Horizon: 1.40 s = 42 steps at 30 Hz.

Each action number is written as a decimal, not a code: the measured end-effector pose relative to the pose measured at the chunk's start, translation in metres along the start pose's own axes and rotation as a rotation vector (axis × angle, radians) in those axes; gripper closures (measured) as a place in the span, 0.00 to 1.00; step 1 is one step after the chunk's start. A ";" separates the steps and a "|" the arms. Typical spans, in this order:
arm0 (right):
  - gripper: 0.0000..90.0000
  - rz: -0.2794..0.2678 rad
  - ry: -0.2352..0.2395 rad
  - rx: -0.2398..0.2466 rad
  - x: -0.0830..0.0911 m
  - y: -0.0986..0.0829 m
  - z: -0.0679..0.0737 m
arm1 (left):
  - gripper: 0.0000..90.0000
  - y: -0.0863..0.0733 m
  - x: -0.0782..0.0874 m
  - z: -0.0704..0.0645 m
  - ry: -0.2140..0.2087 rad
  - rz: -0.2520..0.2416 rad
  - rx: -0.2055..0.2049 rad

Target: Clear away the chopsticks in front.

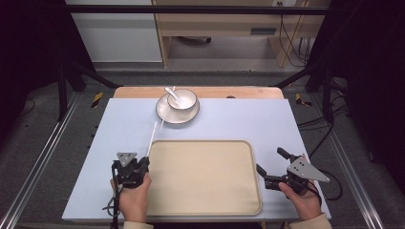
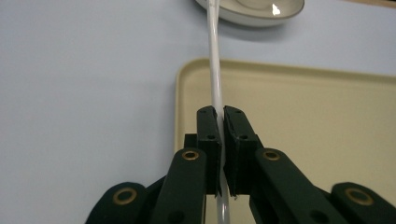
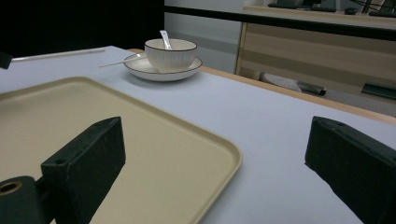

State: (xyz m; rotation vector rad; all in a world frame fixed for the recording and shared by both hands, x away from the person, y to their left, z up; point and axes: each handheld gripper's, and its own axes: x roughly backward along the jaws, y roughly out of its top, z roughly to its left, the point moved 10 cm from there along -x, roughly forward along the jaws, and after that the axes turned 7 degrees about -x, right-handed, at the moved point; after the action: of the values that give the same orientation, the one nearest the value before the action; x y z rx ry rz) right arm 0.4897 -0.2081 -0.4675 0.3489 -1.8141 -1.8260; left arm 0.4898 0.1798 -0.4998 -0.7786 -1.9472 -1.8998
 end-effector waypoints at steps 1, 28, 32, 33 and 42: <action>0.06 -0.001 0.000 0.002 -0.001 0.000 0.000 | 0.95 -0.003 0.001 -0.001 -0.004 0.000 0.010; 0.06 0.014 0.004 -0.010 -0.003 -0.004 -0.001 | 0.95 -0.055 0.017 -0.008 0.061 0.038 0.035; 0.06 0.015 0.007 -0.008 -0.003 -0.004 0.000 | 0.95 -0.057 0.016 -0.008 0.060 0.038 0.040; 0.06 0.015 0.007 -0.008 -0.003 -0.004 0.000 | 0.95 -0.058 0.016 -0.009 0.060 0.038 0.040; 0.06 0.019 0.011 -0.006 -0.003 -0.005 0.001 | 0.94 -0.059 0.014 -0.008 0.062 0.032 0.045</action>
State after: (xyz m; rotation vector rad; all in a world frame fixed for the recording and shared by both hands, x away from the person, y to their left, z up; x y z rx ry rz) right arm 0.4910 -0.2060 -0.4726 0.3379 -1.7983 -1.8127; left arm 0.4432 0.1757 -0.5391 -0.7250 -1.9221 -1.8333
